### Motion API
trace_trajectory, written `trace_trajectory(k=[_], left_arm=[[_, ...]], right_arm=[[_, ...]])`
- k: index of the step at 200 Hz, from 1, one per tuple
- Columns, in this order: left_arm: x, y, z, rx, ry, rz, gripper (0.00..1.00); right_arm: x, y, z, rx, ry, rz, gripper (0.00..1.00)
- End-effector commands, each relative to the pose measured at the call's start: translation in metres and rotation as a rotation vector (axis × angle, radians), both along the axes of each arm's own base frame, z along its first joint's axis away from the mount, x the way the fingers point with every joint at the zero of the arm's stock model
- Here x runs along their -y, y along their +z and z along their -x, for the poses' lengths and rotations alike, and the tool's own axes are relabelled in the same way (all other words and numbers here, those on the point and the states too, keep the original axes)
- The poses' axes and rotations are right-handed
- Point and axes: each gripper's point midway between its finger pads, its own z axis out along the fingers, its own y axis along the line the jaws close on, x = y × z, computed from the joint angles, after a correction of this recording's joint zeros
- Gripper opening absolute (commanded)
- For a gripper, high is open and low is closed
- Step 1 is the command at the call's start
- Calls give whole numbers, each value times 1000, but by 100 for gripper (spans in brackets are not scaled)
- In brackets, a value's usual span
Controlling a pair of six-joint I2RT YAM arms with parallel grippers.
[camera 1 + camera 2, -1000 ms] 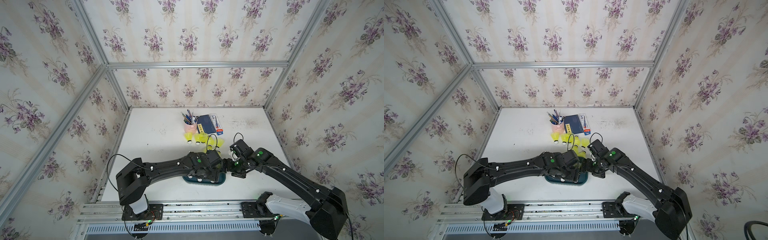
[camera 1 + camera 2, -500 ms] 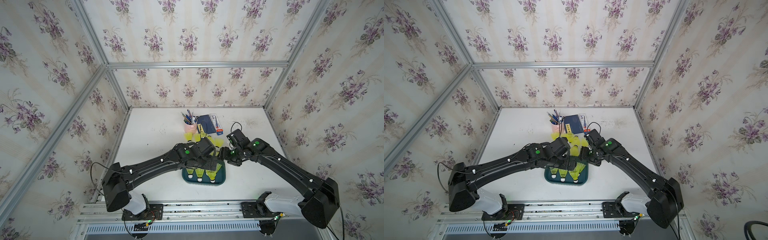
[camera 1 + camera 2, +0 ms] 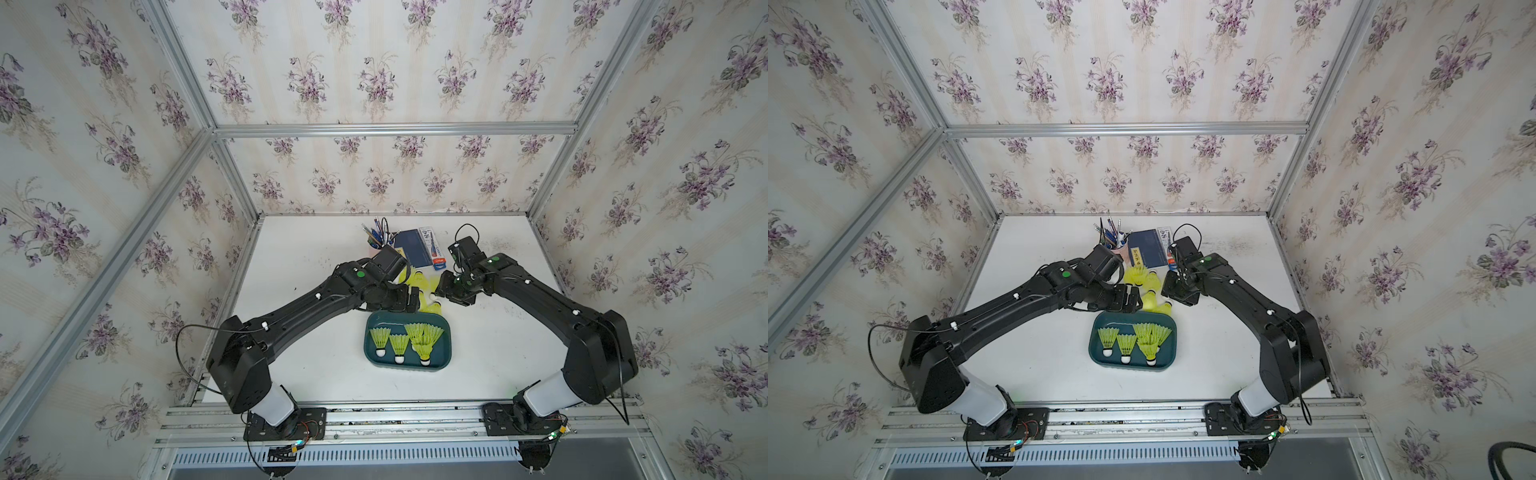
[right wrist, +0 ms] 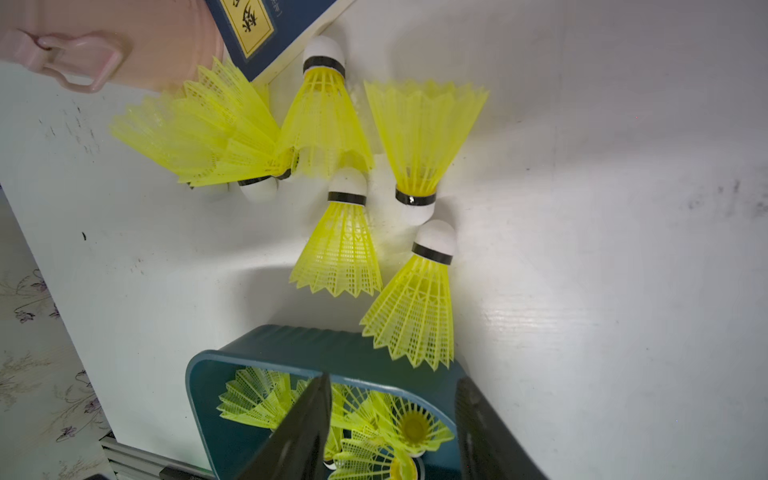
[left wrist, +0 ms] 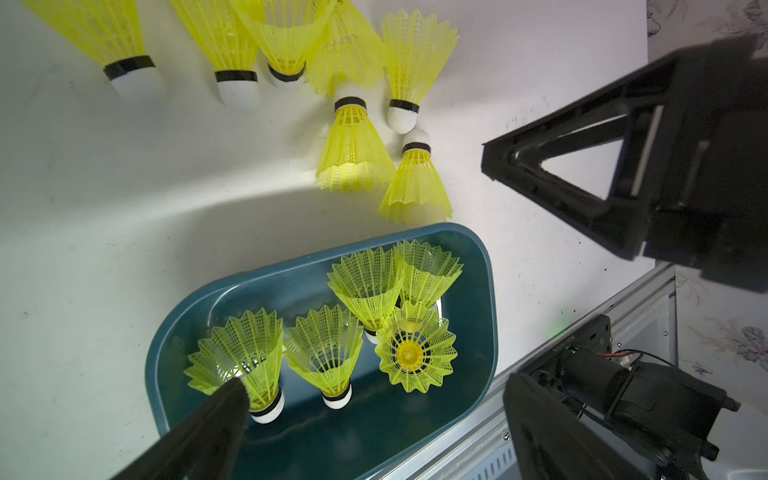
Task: Put the shuttlecocks into the storage box
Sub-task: Place the shuttlecock in the storage box, then pick up the shuttlecock at the center of the board.
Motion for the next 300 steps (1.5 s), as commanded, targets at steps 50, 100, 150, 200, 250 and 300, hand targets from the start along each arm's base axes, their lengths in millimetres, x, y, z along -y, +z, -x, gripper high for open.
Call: trace_trajectory(k=[50, 100, 150, 200, 250, 300], left_arm=[[17, -12, -37, -45, -55, 94, 100], [22, -21, -48, -66, -65, 104, 100], [32, -30, -53, -94, -80, 131, 100], [37, -39, -60, -112, -81, 148, 100], [39, -50, -71, -115, -78, 173, 98], [39, -52, -74, -108, -80, 185, 98]], right_arm=[[-10, -35, -43, 34, 16, 63, 50], [-3, -62, -48, 3, 6, 115, 47], [-4, -76, -49, -22, 0, 117, 46], [-6, -86, -49, -36, 4, 115, 43], [-6, -94, -49, -46, 1, 119, 40], [-3, -101, -46, -54, 1, 129, 36]])
